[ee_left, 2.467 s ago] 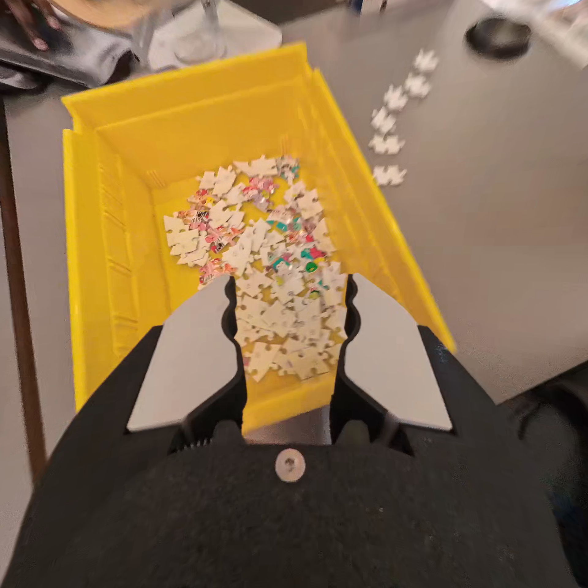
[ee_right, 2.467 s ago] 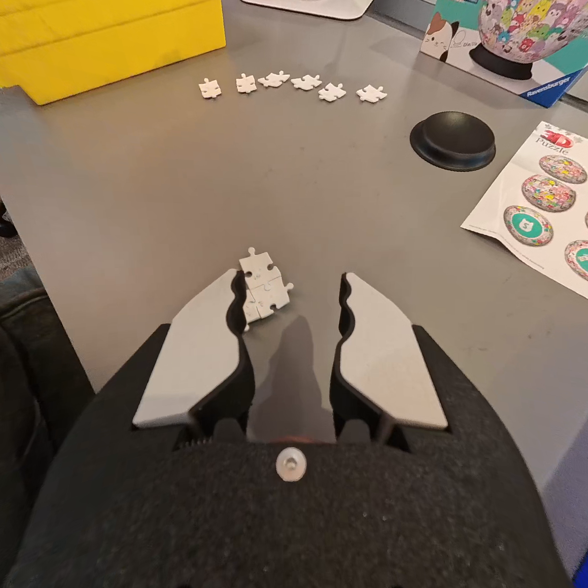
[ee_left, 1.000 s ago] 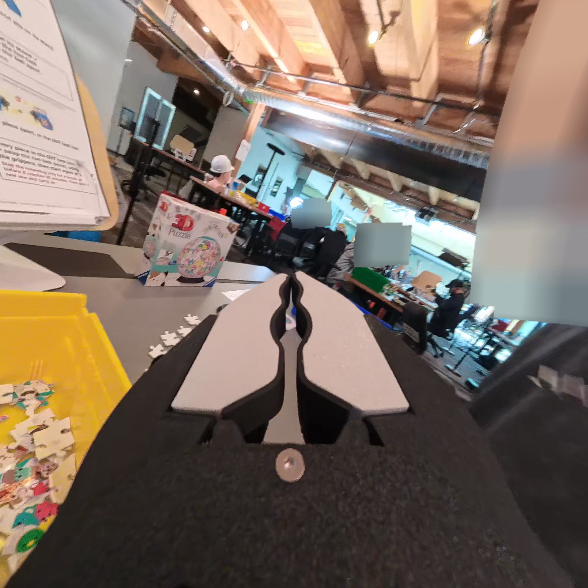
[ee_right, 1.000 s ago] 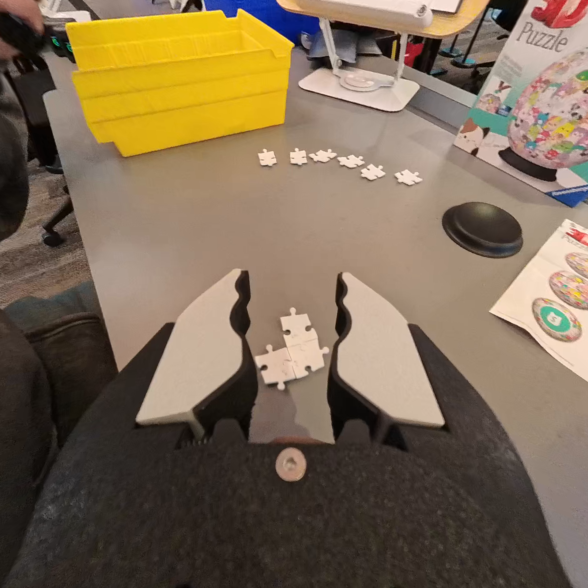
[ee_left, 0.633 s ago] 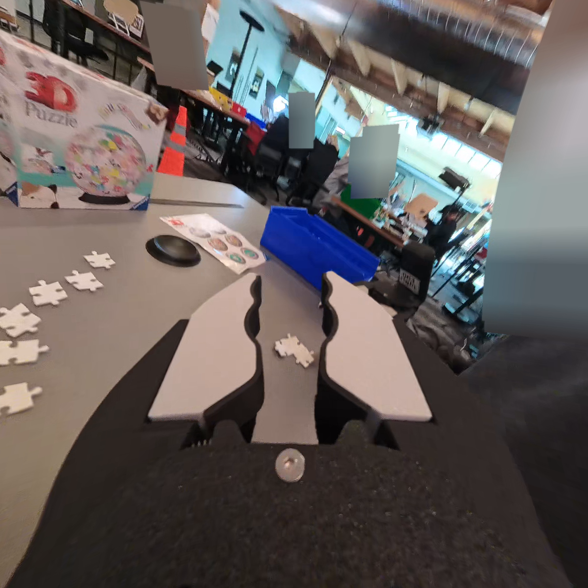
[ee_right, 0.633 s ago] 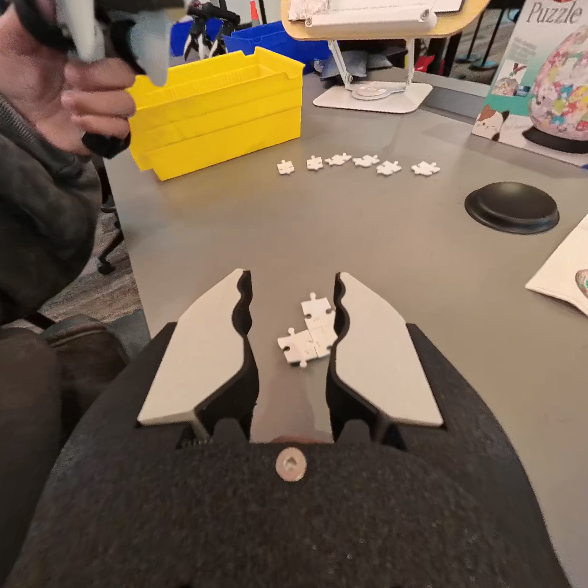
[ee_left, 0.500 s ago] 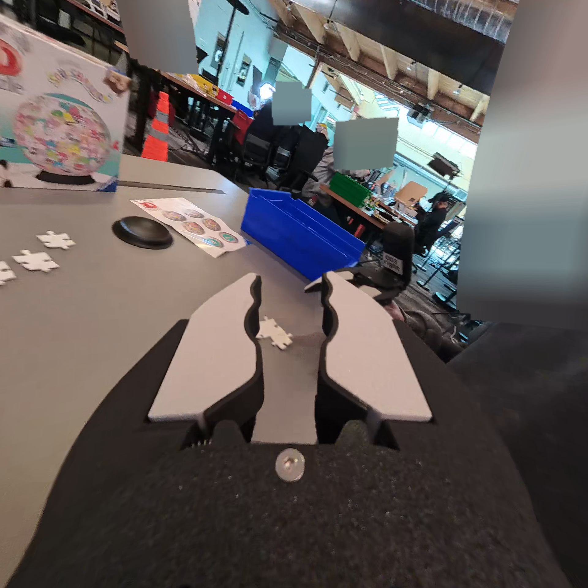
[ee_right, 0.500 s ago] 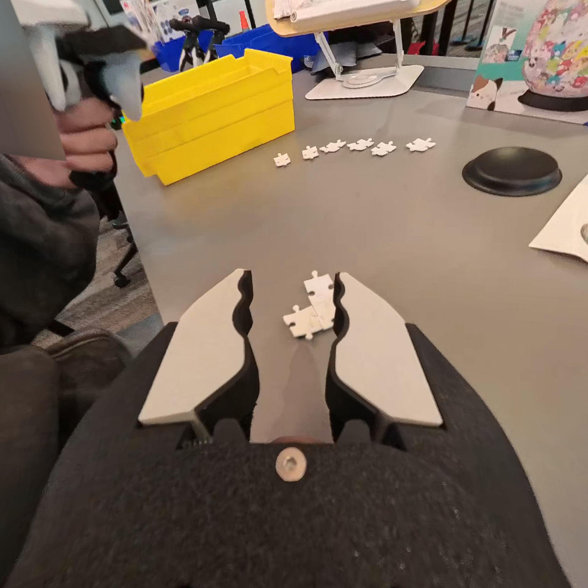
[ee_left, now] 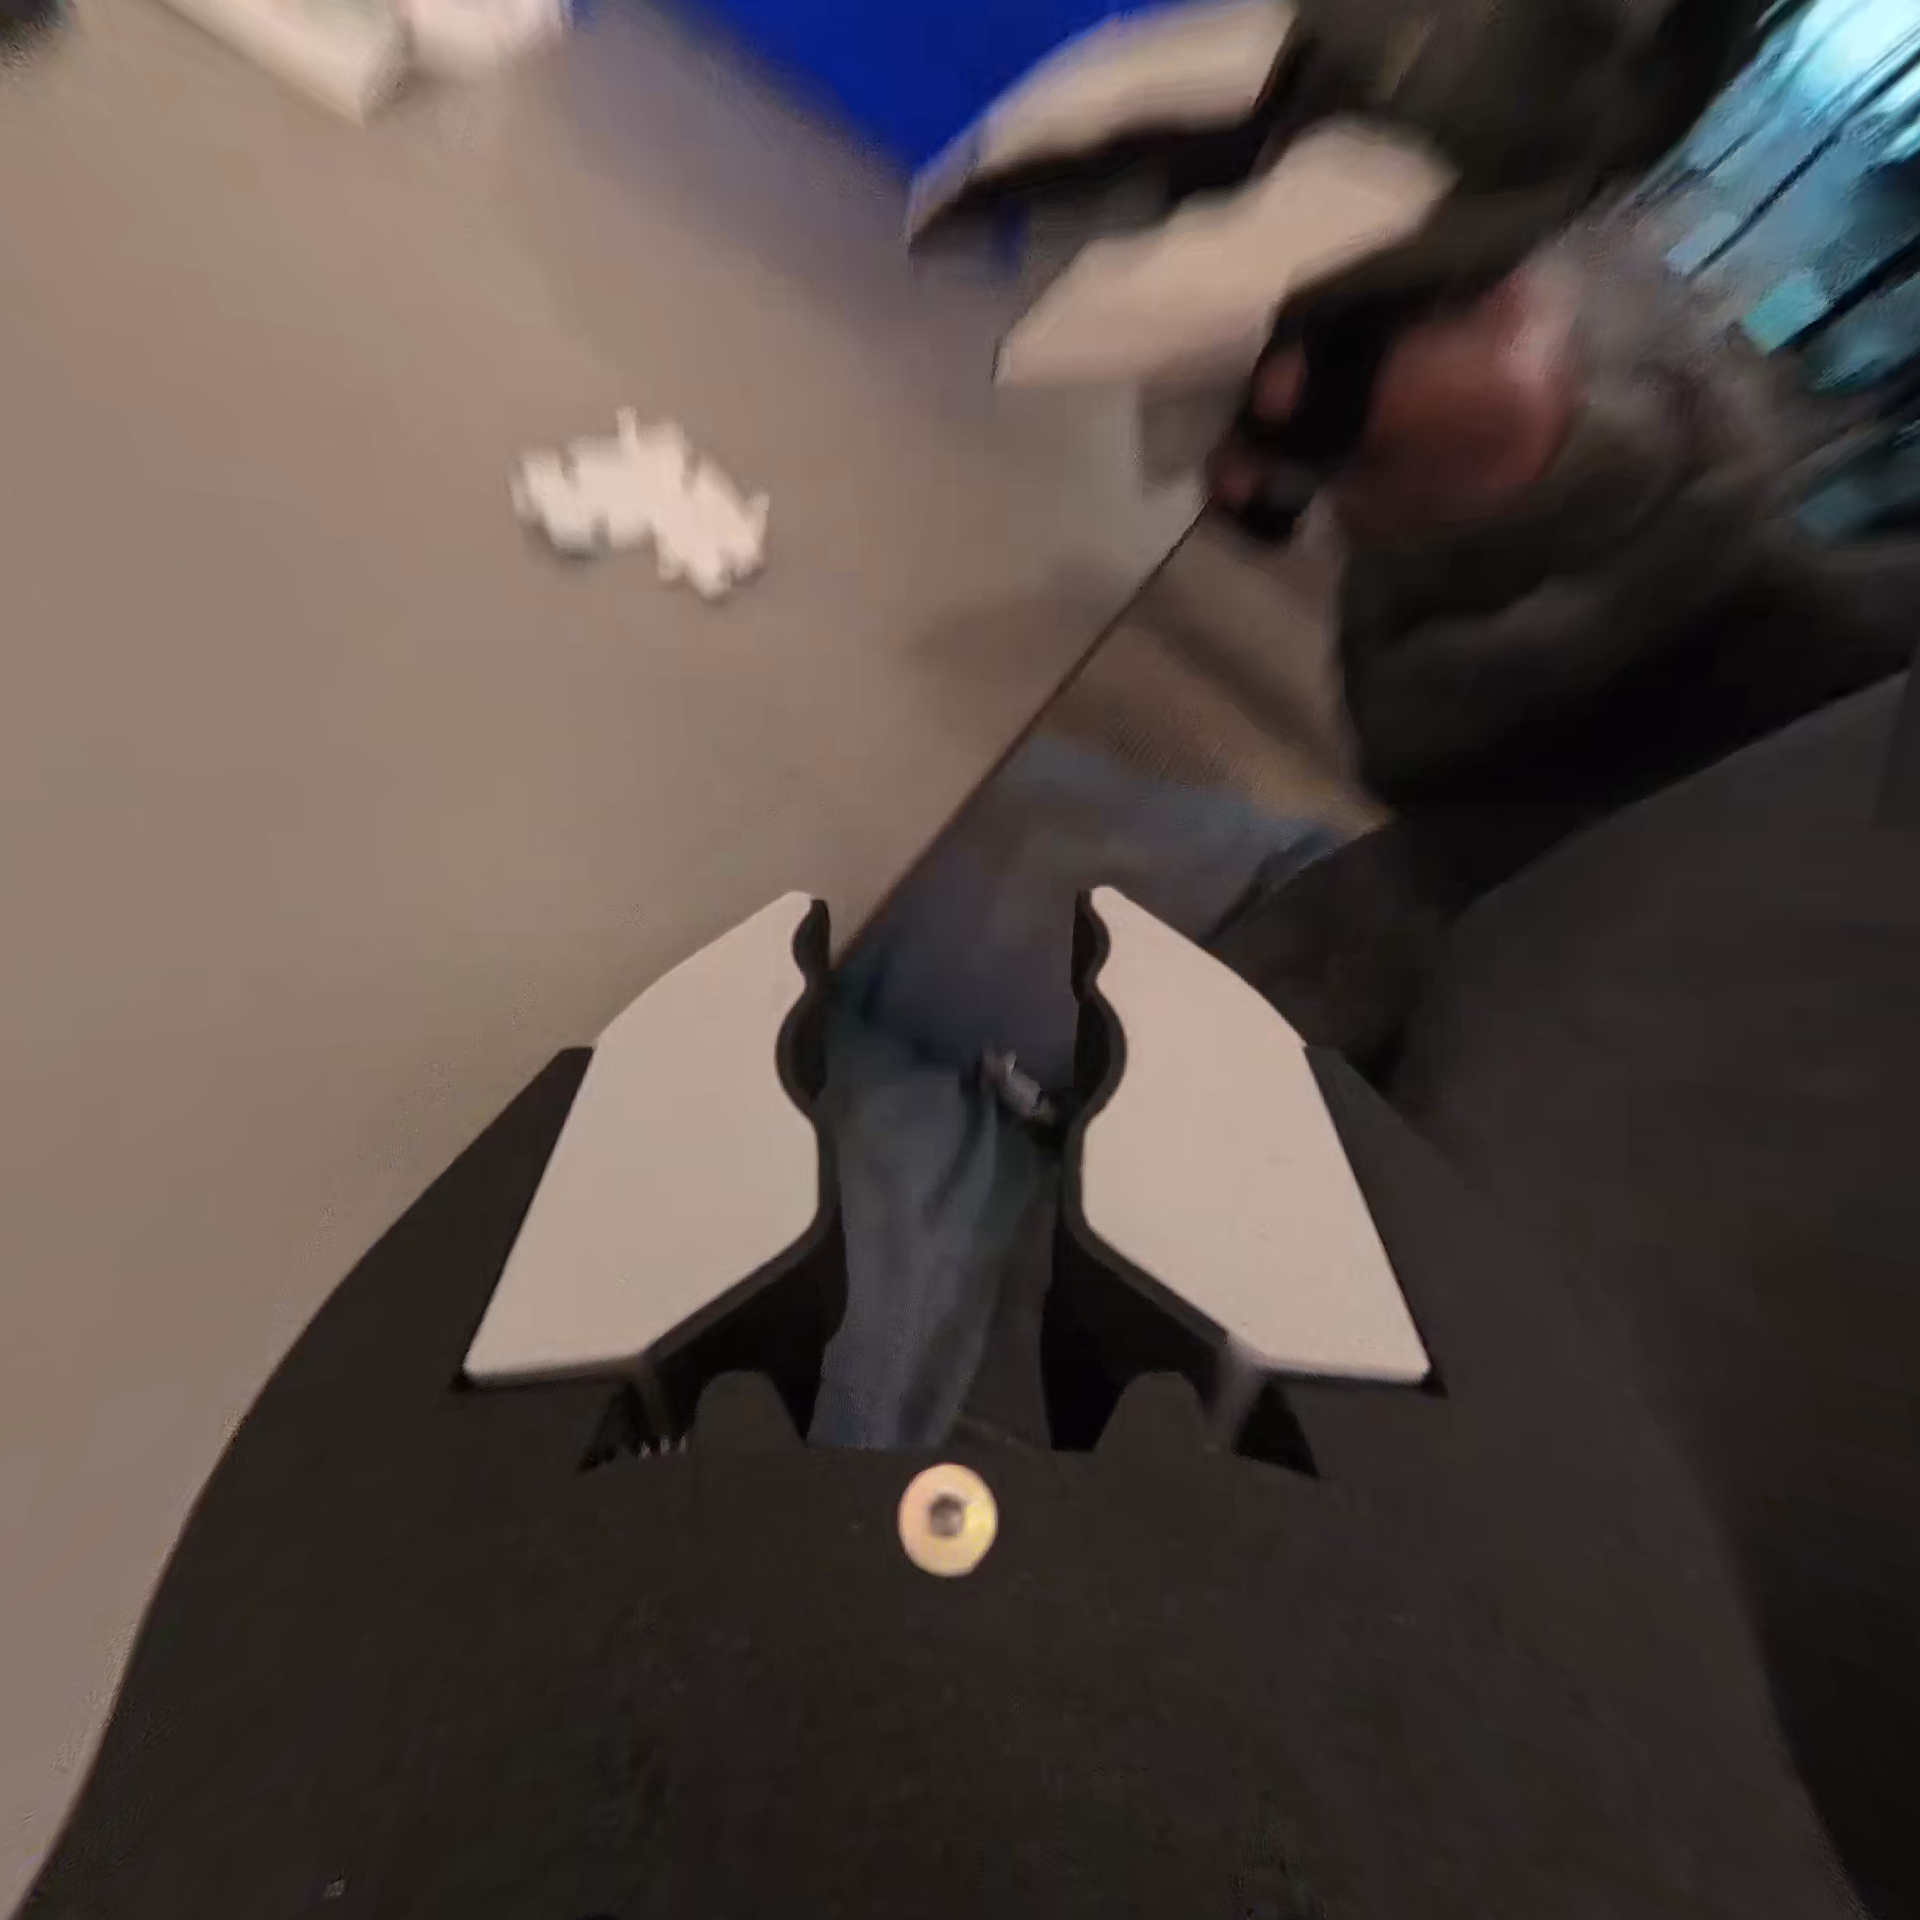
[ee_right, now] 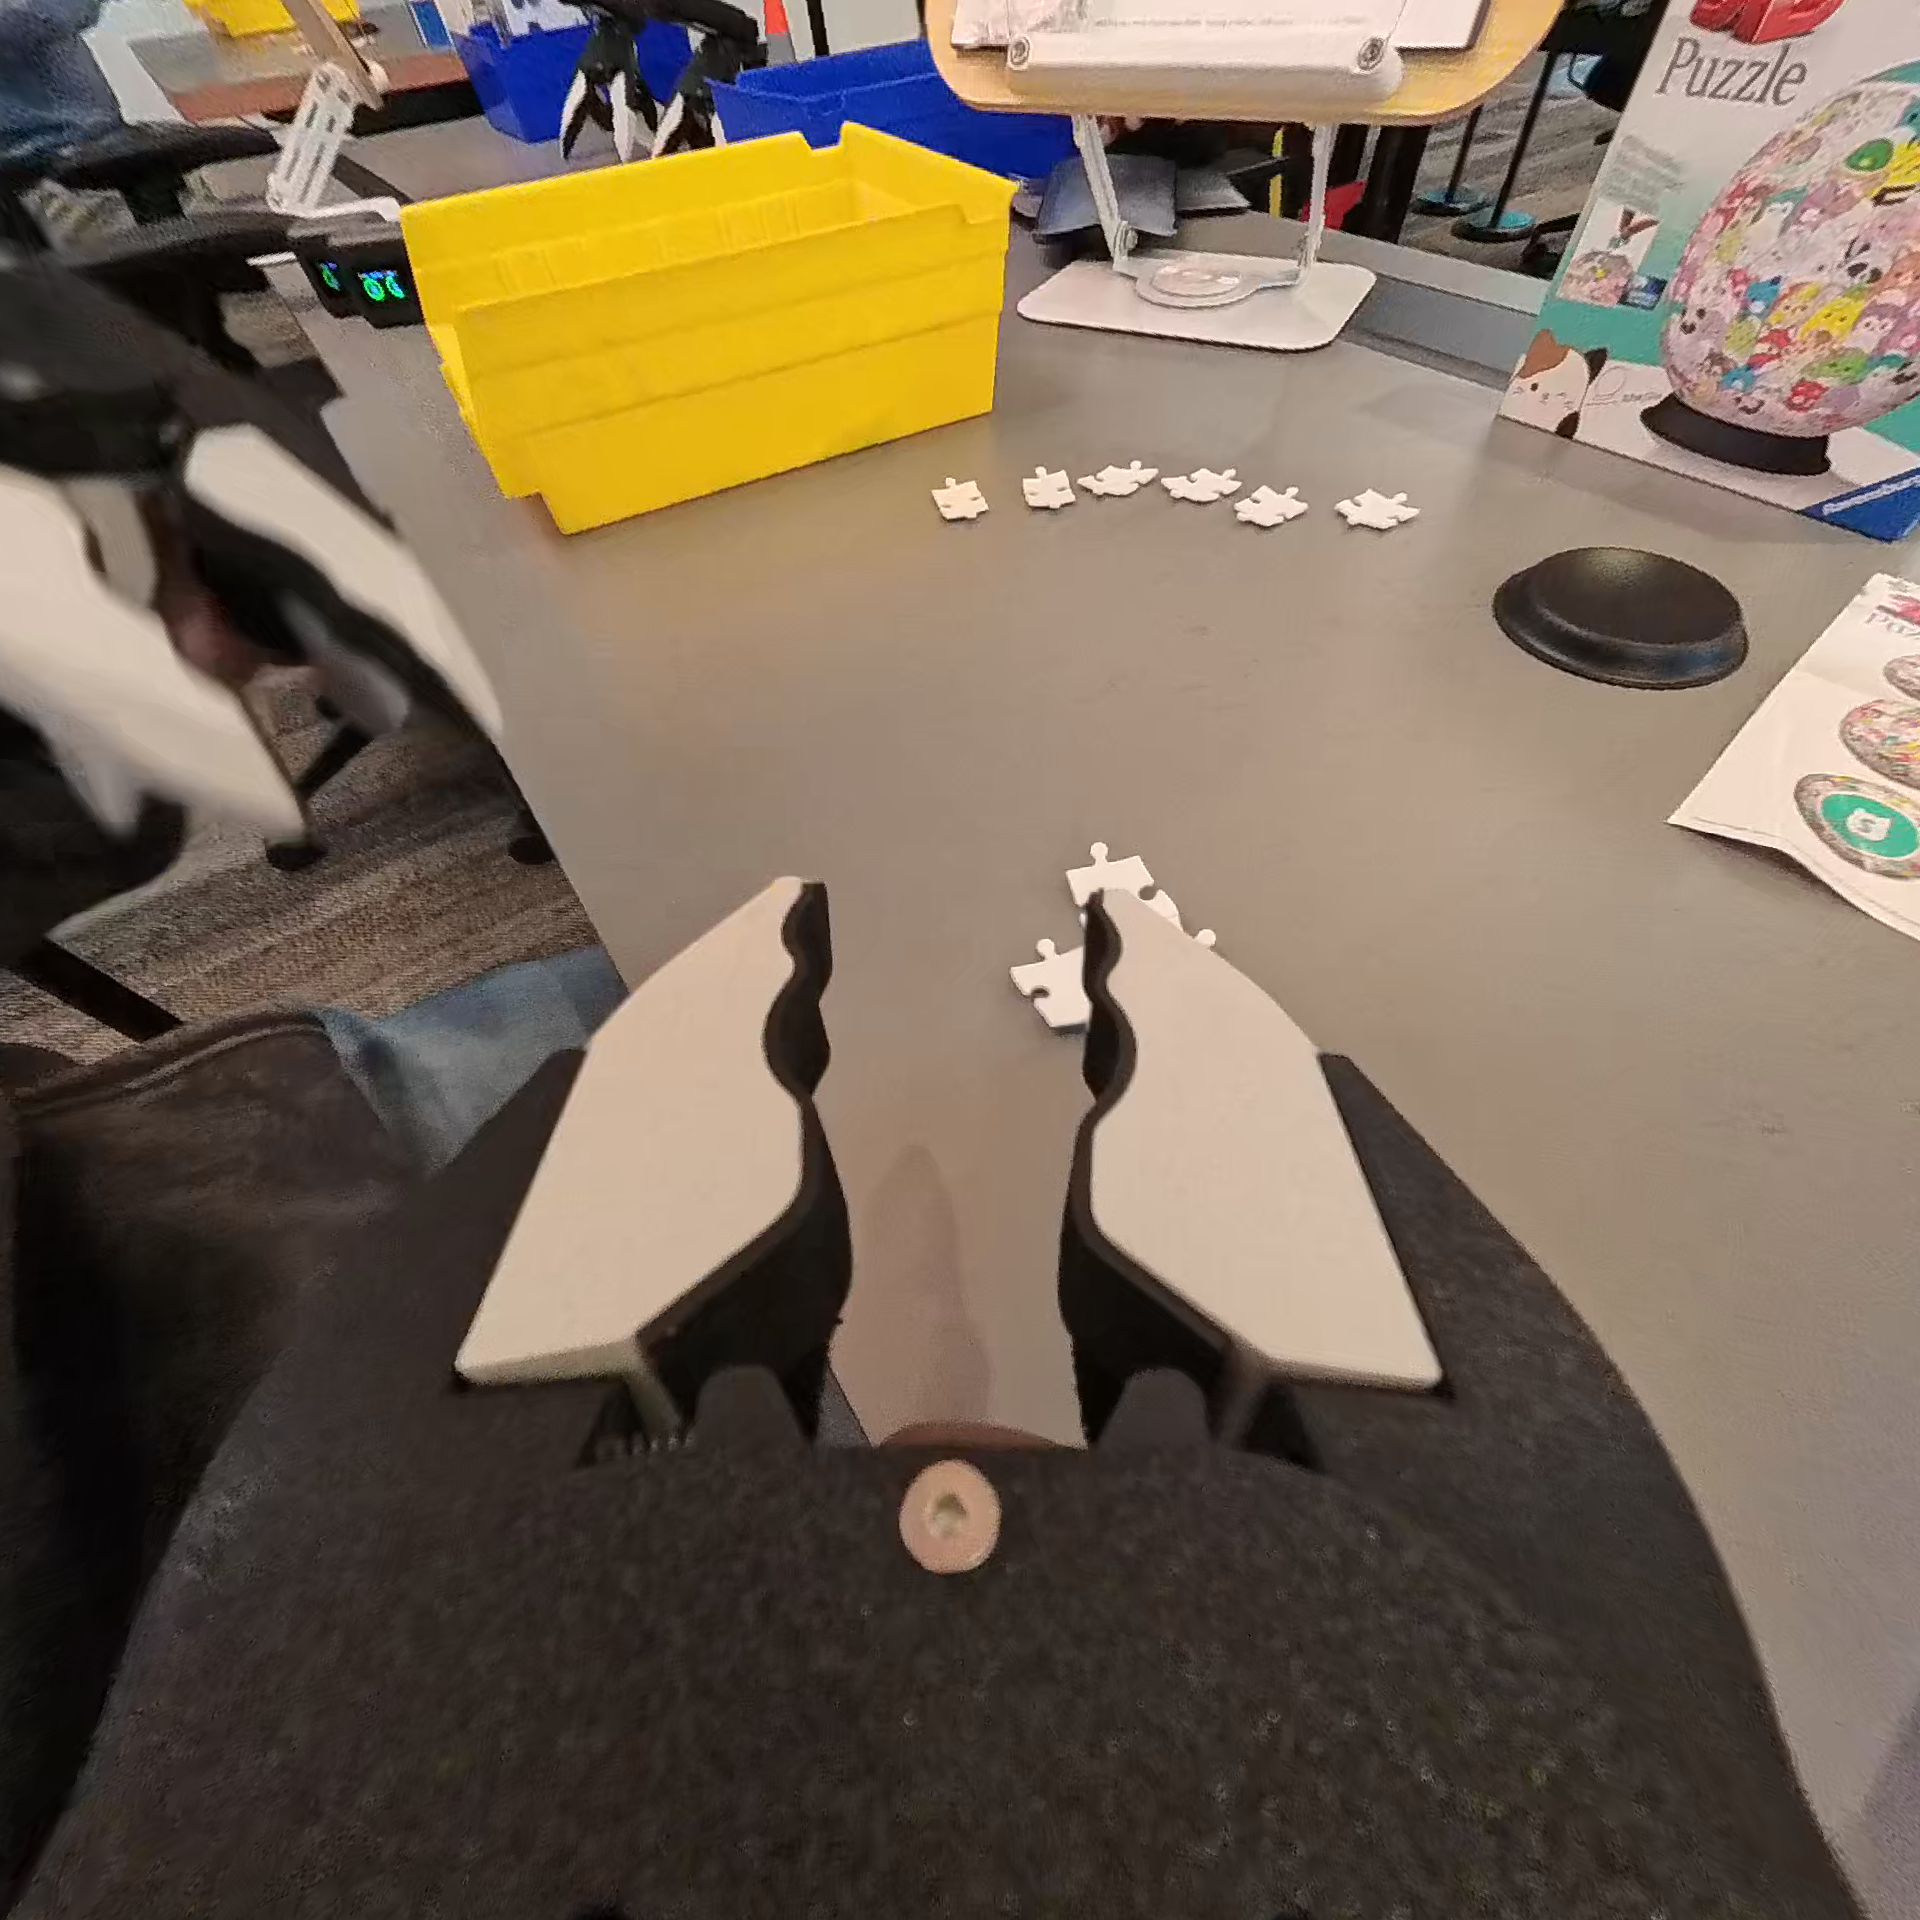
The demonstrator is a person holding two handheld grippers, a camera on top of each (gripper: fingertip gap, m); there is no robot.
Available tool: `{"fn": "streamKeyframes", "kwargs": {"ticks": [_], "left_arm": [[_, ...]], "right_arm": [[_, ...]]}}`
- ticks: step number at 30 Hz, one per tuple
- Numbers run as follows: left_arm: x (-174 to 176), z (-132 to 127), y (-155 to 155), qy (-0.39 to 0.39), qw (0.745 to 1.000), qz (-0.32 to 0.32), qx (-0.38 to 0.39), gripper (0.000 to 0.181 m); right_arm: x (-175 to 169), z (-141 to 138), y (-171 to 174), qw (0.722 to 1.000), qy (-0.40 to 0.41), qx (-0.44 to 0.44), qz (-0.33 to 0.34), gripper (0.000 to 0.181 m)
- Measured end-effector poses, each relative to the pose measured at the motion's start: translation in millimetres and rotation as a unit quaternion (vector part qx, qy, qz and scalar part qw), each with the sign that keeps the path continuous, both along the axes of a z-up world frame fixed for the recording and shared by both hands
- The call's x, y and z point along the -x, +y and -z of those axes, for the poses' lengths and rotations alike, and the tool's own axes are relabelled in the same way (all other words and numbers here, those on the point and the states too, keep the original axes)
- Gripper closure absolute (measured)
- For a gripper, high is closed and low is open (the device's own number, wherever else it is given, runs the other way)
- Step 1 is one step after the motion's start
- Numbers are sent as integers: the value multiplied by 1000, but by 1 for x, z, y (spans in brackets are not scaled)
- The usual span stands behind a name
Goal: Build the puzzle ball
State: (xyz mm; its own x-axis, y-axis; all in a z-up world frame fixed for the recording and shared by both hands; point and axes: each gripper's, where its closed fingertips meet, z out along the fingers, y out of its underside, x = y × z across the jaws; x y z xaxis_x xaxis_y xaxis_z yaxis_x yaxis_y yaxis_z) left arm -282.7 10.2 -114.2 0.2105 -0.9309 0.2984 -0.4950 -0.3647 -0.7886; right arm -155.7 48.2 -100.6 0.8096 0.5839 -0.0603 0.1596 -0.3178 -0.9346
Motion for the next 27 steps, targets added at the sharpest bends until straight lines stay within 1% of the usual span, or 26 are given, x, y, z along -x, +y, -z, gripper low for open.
{"fn": "streamKeyframes", "kwargs": {"ticks": [2,3,4,6,8,11,15,18,21,24,25,27], "left_arm": [[-3,43,-17,129,991,-31,-16,136],[-5,63,-29,181,983,-40,-20,136],[-8,79,-44,215,976,-44,-13,136],[-17,104,-67,239,969,-58,27,137],[-24,121,-76,255,962,-74,60,136],[-28,138,-82,277,953,-82,87,136],[-26,153,-72,327,935,-111,86,137],[-24,167,-74,371,919,-102,89,138],[-21,176,-73,397,907,-99,96,150],[-19,179,-70,410,902,-101,92,174],[-19,178,-69,408,903,-103,89,177],[-20,172,-69,393,909,-106,89,179]], "right_arm": [[1,0,0,1000,-4,-1,0,135],[1,0,0,1000,-5,-2,-1,135],[1,0,1,1000,-6,-3,-1,135],[2,1,1,1000,-11,-3,-2,135],[2,2,1,1000,-20,-3,-4,135],[3,1,-1,1000,-25,-9,-9,136],[0,0,0,1000,-23,-9,-12,136],[-4,0,1,1000,-18,-9,-7,136],[-8,1,0,1000,-16,-6,-4,136],[-10,0,-1,1000,-11,-6,-4,136],[-10,-1,-1,1000,-10,-7,-4,136],[-12,-2,-2,1000,-9,-8,-2,136]]}}
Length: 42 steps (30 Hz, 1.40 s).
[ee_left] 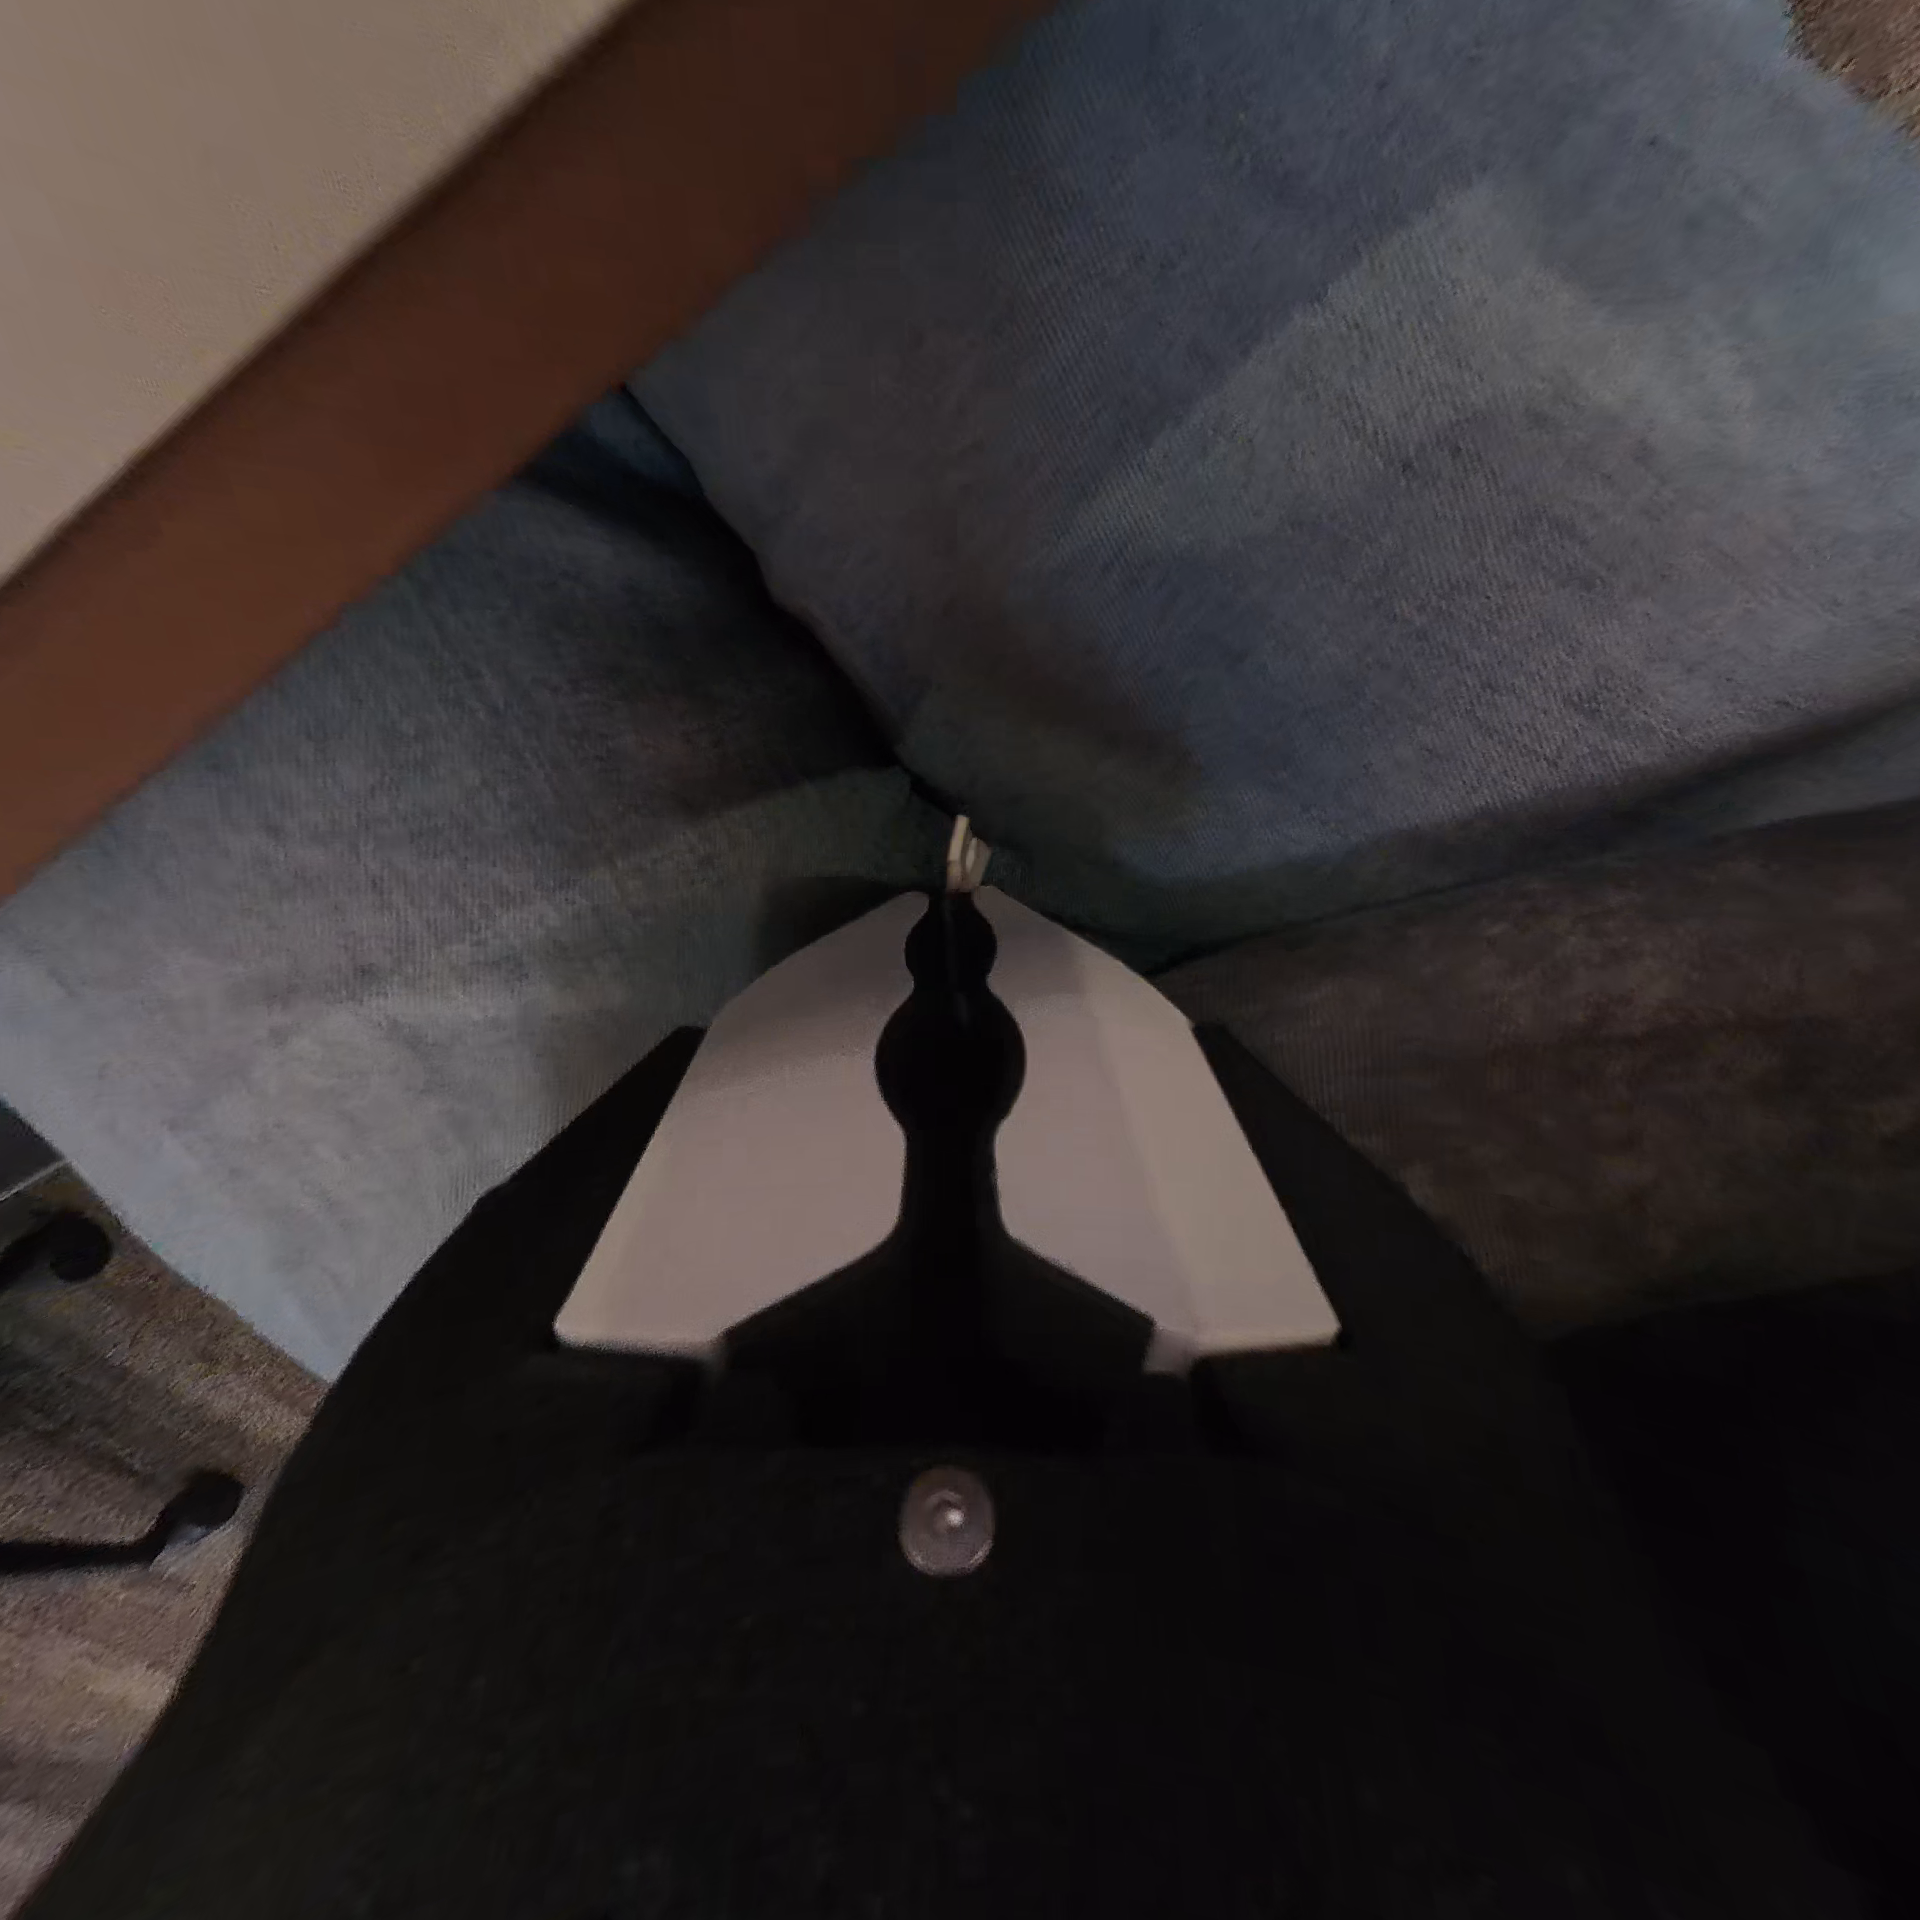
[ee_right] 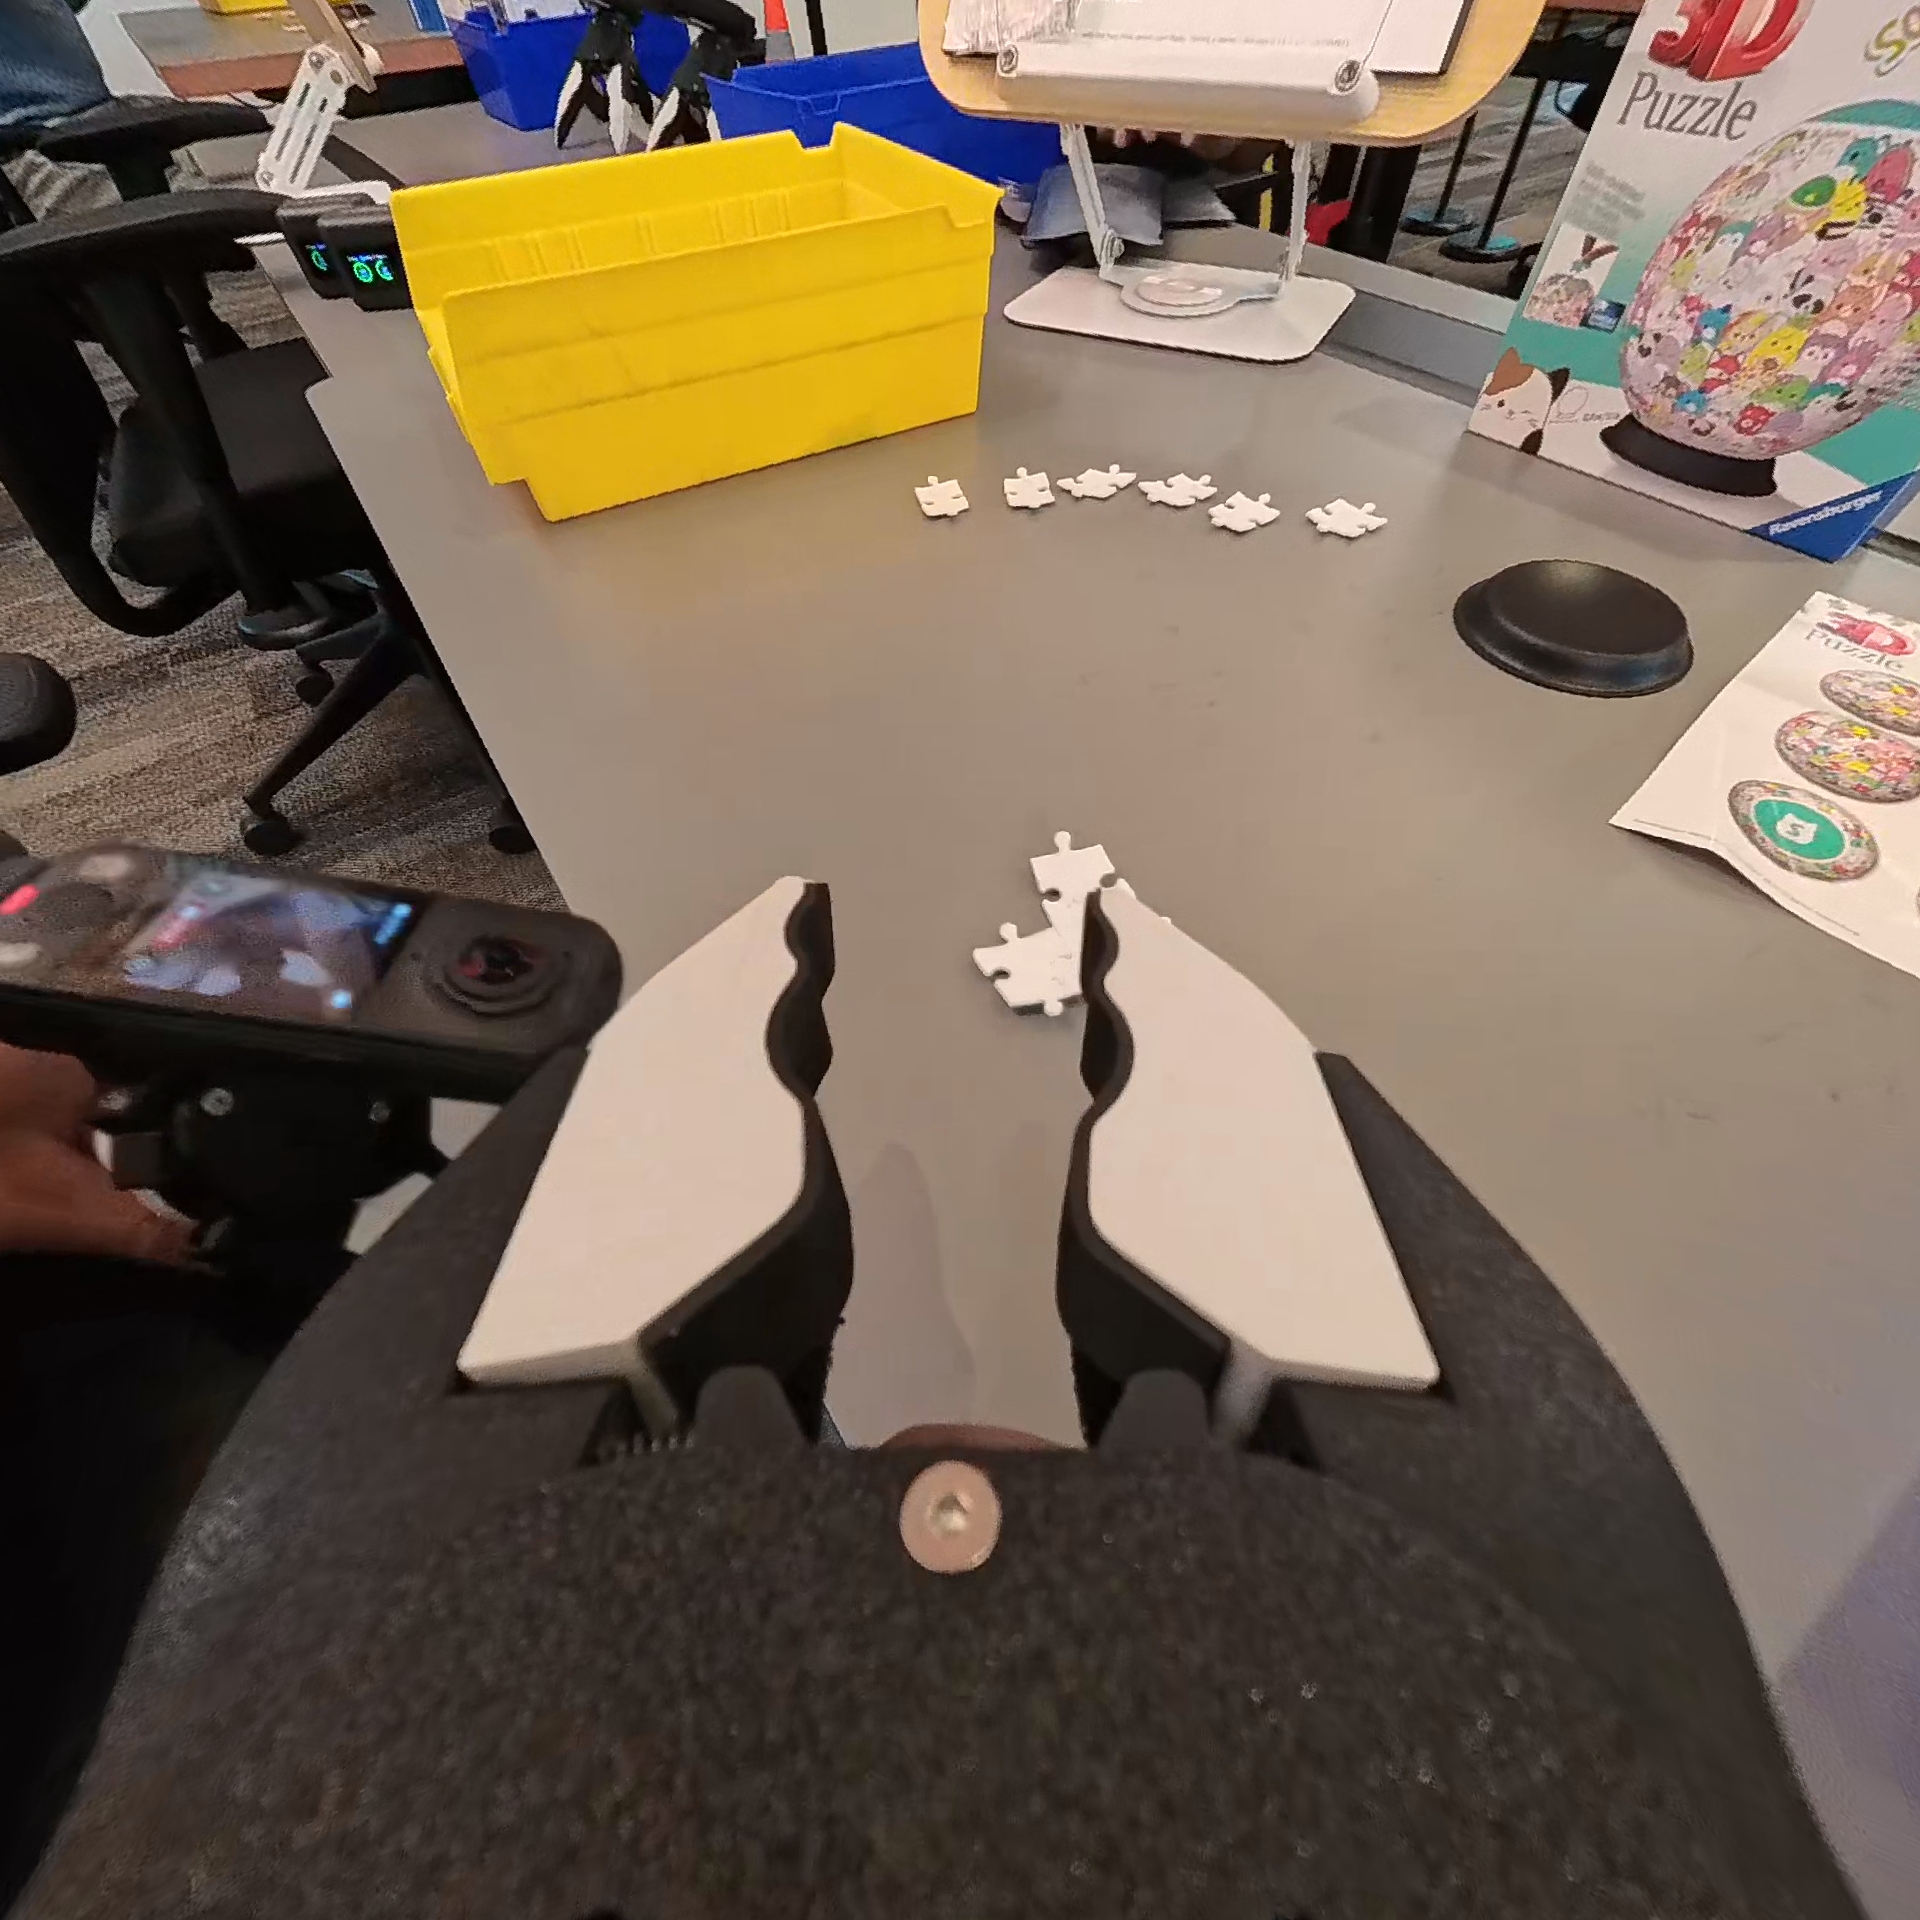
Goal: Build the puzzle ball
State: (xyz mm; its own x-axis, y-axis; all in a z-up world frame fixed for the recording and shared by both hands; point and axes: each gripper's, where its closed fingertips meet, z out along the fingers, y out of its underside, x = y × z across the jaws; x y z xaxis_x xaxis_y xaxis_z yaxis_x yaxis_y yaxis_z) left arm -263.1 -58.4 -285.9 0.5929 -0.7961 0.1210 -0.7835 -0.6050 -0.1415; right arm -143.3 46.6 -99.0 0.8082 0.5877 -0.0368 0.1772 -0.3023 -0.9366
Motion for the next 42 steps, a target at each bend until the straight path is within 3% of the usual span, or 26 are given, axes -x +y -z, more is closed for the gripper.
{"fn": "streamKeyframes", "kwargs": {"ticks": [3,6,9,14,18,22,26,28,34,42], "left_arm": [[-2,-20,1,-51,999,0,1,179],[-14,-57,-2,-165,985,-16,41,179],[-20,-102,2,-276,957,-40,75,179],[-12,-163,28,-386,918,-44,81,179],[0,-200,55,-460,882,-42,95,179],[2,-232,74,-543,827,-55,137,179],[-4,-241,94,-591,791,-73,142,179],[-8,-246,107,-617,770,-86,136,179],[-20,-249,143,-664,729,-111,122,180],[-21,-239,174,-668,723,-128,121,180]], "right_arm": [[-4,-1,0,1000,2,-1,4,136],[-7,-4,0,1000,9,-4,8,136],[-6,-5,0,1000,10,-5,8,137],[-3,-3,1,1000,-2,-8,7,137],[1,-2,2,1000,-1,-7,3,137],[21,-9,0,999,32,-5,-38,142],[76,-30,-17,978,143,14,-151,146],[100,-34,-22,958,198,50,-199,157],[114,-49,15,901,370,112,-197,162],[113,-44,61,895,380,148,-182,178]]}}
